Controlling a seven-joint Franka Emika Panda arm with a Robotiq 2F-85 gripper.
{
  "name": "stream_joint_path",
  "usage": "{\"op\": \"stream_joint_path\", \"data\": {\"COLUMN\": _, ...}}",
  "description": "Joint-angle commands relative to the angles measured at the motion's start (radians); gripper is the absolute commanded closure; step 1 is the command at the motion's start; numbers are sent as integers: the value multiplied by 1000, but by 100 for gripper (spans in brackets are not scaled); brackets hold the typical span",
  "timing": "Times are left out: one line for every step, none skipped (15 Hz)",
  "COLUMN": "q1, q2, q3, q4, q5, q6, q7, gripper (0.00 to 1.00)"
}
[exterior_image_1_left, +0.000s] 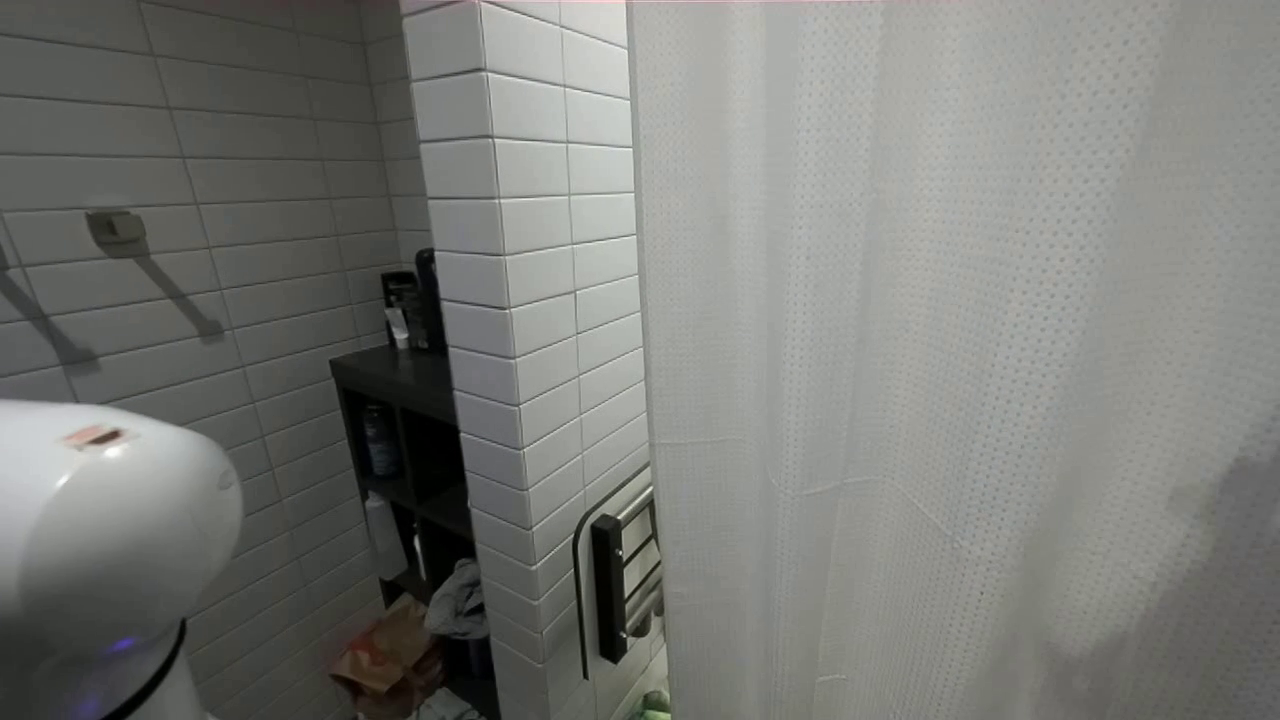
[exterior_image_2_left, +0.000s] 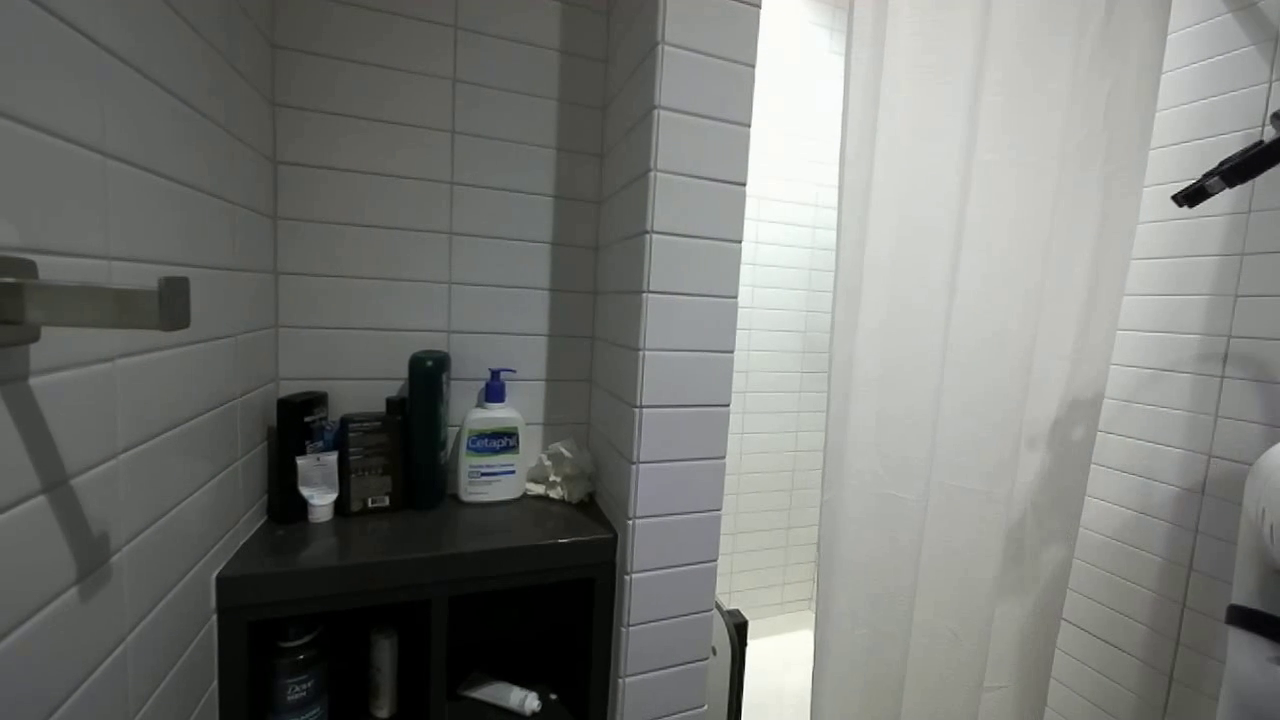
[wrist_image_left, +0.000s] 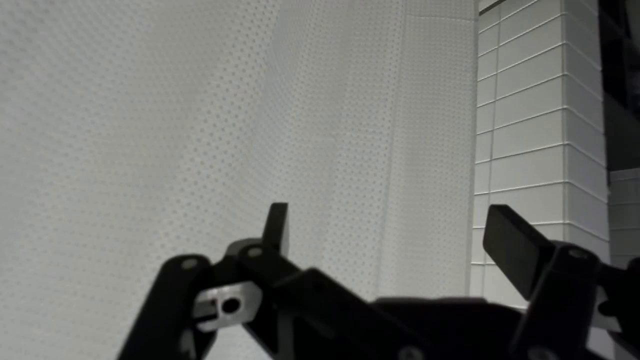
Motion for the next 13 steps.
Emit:
{"op": "stream_joint_path", "data": {"q1": -97, "q2": -55, "q3": 100, "q4": -124, "q5": -14, "q6": -22, "q7": -113, "gripper": 0}}
{"op": "stream_joint_path", "data": {"q1": -111, "q2": -69, "q3": 113, "q4": -139, "q5": -20, "q6": -33, "q7": -152, "gripper": 0}}
{"op": "stream_joint_path", "data": {"q1": -117, "q2": -80, "q3": 114, "q4": -143, "q5": -22, "q6": -49, "q7": -193, "gripper": 0}}
{"op": "stream_joint_path", "data": {"q1": -118, "q2": -90, "q3": 107, "q4": -138, "q5": -28, "q6": -64, "q7": -245, "gripper": 0}}
{"op": "stream_joint_path", "data": {"q1": -113, "q2": -92, "q3": 87, "q4": -116, "q5": -32, "q6": -90, "q7": -294, "gripper": 0}}
{"op": "stream_joint_path", "data": {"q1": -106, "q2": -94, "q3": 64, "q4": -93, "q5": -35, "q6": -107, "q7": -340, "gripper": 0}}
{"op": "stream_joint_path", "data": {"q1": -95, "q2": -93, "q3": 35, "q4": -64, "q5": -41, "q6": -124, "q7": -383, "gripper": 0}}
{"op": "stream_joint_path", "data": {"q1": -79, "q2": -93, "q3": -3, "q4": -29, "q5": -49, "q6": -139, "q7": -429, "gripper": 0}}
{"op": "stream_joint_path", "data": {"q1": -118, "q2": -75, "q3": 35, "q4": -84, "q5": -19, "q6": -97, "q7": -364, "gripper": 0}}
{"op": "stream_joint_path", "data": {"q1": -113, "q2": -79, "q3": 9, "q4": -66, "q5": -22, "q6": -108, "q7": -399, "gripper": 0}}
{"op": "stream_joint_path", "data": {"q1": -106, "q2": -86, "q3": -9, "q4": -53, "q5": -23, "q6": -114, "q7": -418, "gripper": 0}}
{"op": "stream_joint_path", "data": {"q1": -98, "q2": -92, "q3": -19, "q4": -46, "q5": -23, "q6": -118, "q7": -425, "gripper": 0}}
{"op": "stream_joint_path", "data": {"q1": -91, "q2": -97, "q3": -21, "q4": -43, "q5": -24, "q6": -120, "q7": -427, "gripper": 0}}
